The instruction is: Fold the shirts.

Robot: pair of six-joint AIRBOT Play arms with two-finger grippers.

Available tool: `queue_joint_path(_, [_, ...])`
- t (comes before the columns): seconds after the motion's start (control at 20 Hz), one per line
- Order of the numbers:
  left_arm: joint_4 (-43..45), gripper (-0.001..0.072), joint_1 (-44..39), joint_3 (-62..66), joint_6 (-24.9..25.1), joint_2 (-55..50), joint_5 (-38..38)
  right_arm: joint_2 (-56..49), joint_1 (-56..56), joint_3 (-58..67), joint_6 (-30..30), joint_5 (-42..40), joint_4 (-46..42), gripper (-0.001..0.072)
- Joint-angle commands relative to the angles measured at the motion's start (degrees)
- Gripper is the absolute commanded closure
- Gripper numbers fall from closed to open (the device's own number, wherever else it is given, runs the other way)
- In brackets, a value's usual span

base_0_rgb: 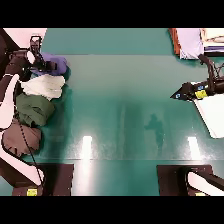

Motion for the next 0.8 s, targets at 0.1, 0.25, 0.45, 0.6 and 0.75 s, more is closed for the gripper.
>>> queue_joint_path(0.1, [-0.3, 0.0687, 0.2, 10.4, 0.0, 0.1, -11.2, 0.0, 0.0, 0.1, 0.0, -1.5, 0.4, 0.0695])
queue_joint_path(0.25, [-0.2, 0.0688, -1.5, 18.2, 1.4, 7.1, -12.4, 0.0, 0.0, 4.6, 0.1, -1.9, 0.5, 0.0695])
queue_joint_path(0.45, [-0.3, 0.0688, -7.7, 21.0, 6.1, 23.3, -11.6, 0.0, 0.0, 16.6, 0.0, -5.7, 0.5, 0.0695])
queue_joint_path(0.6, [-0.3, 0.0687, -14.3, 21.0, 6.4, 34.3, -13.5, 0.0, 0.0, 24.7, 0.0, -9.2, 0.4, 0.0695])
queue_joint_path(0.75, [-0.5, 0.0687, -21.4, 21.0, 6.0, 40.8, -17.4, 0.0, 0.0, 30.8, 0.0, -9.7, 0.4, 0.0695])
